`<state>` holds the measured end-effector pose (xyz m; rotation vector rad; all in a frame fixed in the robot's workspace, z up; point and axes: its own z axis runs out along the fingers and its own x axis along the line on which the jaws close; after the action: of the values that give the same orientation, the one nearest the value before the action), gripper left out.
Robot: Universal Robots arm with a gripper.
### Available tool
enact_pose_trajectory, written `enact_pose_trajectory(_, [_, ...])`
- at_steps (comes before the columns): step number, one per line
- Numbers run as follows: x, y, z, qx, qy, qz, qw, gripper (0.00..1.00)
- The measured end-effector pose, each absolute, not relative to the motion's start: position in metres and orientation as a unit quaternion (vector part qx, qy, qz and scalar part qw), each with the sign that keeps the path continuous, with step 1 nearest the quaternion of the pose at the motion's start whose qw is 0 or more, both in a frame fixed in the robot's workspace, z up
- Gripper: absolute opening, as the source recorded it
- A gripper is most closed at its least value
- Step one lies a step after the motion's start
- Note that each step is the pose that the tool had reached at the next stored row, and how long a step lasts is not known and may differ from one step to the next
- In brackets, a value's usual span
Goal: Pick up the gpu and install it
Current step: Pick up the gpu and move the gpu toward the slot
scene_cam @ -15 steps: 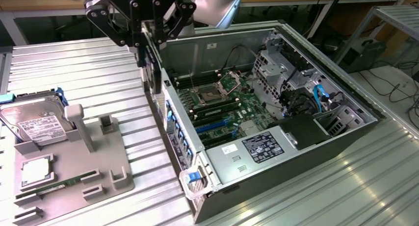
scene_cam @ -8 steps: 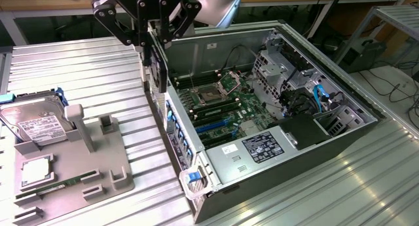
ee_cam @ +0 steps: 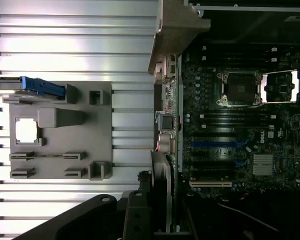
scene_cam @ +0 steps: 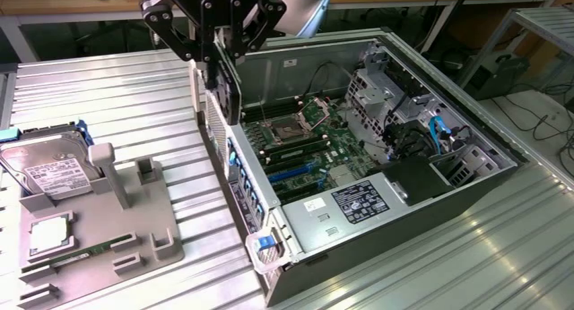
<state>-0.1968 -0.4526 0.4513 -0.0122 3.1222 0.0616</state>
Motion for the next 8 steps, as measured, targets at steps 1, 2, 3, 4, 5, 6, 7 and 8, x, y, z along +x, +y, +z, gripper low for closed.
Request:
enact_pose_trajectory(1, [-0.1954, -0.4526, 0.4513, -0.004, 1.000, 0.020, 0.009, 0.27])
enact_pose_trajectory(2, [-0.1942, -0.4526, 0.4513, -0.004, 1.000, 0.020, 0.009, 0.27])
enact_pose_trajectory(3, [-0.1929, -0.4526, 0.4513, -0.004, 1.000, 0.020, 0.009, 0.27])
enact_pose_trajectory(4, [-0.1917, -0.4526, 0.4513, -0.004, 1.000, 0.020, 0.009, 0.27])
enact_pose_trajectory(5, [-0.1904, -0.4526, 0.4513, -0.004, 1.000, 0.020, 0.009, 0.27])
enact_pose_trajectory(6, [-0.1894, -0.4526, 0.4513, -0.004, 1.000, 0.020, 0.009, 0.27])
enact_pose_trajectory(7, [-0.1883, -0.4526, 0.4513, -0.004, 1.000, 0.020, 0.009, 0.27])
enact_pose_trajectory(8, [-0.1871, -0.4526, 0.4513, -0.004, 1.000, 0.020, 0.009, 0.27])
